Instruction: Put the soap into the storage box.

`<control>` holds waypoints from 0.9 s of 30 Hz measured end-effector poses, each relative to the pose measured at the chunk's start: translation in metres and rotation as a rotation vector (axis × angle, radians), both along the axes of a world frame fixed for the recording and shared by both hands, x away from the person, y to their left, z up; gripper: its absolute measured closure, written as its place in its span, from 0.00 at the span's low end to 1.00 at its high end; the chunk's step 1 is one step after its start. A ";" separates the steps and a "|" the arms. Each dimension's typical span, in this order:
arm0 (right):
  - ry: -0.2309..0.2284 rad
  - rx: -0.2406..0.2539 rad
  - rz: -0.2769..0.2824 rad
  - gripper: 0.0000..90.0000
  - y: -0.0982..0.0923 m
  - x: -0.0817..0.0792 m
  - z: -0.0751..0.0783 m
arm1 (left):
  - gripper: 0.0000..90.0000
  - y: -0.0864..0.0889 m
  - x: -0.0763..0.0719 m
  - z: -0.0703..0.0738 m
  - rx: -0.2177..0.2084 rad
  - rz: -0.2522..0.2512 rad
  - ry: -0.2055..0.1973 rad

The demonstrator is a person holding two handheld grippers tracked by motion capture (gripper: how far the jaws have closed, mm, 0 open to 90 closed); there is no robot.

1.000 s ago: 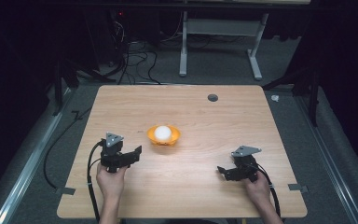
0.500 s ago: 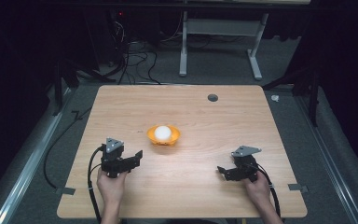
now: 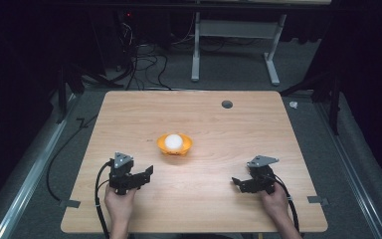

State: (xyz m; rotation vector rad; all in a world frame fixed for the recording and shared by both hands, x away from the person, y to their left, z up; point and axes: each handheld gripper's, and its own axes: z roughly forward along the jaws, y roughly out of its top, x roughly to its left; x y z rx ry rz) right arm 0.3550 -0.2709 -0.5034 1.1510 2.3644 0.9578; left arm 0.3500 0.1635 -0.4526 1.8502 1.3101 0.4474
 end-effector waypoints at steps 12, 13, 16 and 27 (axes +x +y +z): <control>0.000 0.000 -0.001 0.14 0.000 0.000 0.000 | 0.26 -0.004 -0.003 -0.011 -0.001 -0.001 0.024; 0.000 0.000 0.000 0.14 0.000 0.000 0.000 | 0.26 -0.004 -0.004 -0.012 -0.007 0.002 0.025; 0.001 -0.001 0.002 0.14 0.000 0.000 0.000 | 0.26 -0.004 -0.004 -0.014 -0.009 0.004 0.028; 0.001 -0.001 0.002 0.14 0.000 0.000 0.000 | 0.26 -0.008 -0.006 -0.023 -0.007 0.009 0.040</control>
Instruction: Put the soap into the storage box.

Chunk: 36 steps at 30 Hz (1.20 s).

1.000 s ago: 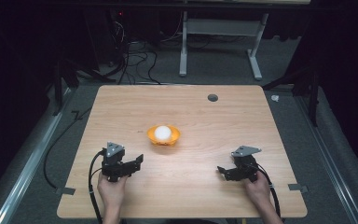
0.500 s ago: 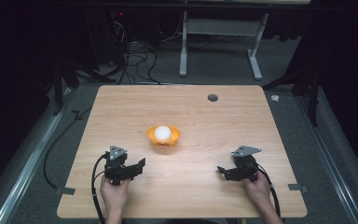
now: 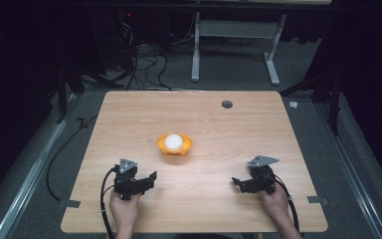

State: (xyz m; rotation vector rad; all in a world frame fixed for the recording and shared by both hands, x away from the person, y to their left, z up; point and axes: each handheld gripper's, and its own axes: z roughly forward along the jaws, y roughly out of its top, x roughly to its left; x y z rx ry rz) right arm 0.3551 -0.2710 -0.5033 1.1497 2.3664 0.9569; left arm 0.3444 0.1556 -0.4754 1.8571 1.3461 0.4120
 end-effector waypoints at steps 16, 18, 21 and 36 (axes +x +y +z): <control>-0.001 0.001 -0.002 0.14 0.000 0.000 0.000 | 0.26 -0.016 0.000 -0.010 0.049 -0.013 0.009; 0.000 0.001 -0.002 0.14 0.000 0.000 0.000 | 0.25 -0.018 -0.001 -0.011 0.059 -0.012 0.008; 0.000 0.001 -0.002 0.14 0.000 0.000 0.000 | 0.25 -0.020 -0.001 -0.013 0.067 -0.013 0.007; 0.000 0.000 0.000 0.14 0.000 0.000 0.000 | 0.25 -0.033 0.001 -0.023 0.110 -0.023 0.011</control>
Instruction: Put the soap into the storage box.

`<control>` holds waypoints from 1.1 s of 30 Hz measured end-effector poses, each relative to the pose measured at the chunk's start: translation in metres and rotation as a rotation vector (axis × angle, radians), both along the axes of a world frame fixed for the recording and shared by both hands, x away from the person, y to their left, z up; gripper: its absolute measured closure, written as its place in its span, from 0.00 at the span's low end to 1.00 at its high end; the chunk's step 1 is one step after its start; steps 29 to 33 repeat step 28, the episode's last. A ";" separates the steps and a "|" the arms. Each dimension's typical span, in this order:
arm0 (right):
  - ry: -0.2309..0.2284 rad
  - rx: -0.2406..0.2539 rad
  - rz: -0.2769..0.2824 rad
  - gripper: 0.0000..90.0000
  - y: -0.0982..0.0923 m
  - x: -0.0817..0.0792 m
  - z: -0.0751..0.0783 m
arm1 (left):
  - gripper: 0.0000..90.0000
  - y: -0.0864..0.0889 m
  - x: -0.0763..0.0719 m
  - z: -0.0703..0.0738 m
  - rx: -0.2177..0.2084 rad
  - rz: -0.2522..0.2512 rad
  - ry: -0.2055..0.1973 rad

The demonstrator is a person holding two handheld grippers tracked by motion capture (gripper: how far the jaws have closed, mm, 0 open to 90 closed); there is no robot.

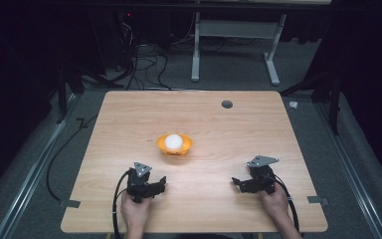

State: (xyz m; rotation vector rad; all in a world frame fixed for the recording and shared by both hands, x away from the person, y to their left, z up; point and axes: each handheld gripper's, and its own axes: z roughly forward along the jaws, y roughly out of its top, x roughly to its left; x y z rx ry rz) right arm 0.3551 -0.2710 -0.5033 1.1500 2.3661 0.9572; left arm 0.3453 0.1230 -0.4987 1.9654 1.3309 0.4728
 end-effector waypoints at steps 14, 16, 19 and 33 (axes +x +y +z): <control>-0.001 0.000 -0.001 0.14 0.000 0.000 0.000 | 0.25 -0.006 0.002 -0.005 0.049 0.002 -0.011; 0.000 0.000 -0.002 0.14 0.000 0.000 0.000 | 0.24 -0.008 0.002 -0.007 0.066 -0.004 -0.028; 0.001 0.000 -0.001 0.14 0.000 0.000 0.000 | 0.22 -0.008 0.002 -0.008 0.060 -0.005 -0.039; 0.000 -0.002 0.002 0.14 0.000 0.000 0.000 | 0.22 -0.008 0.001 -0.008 0.059 -0.003 -0.038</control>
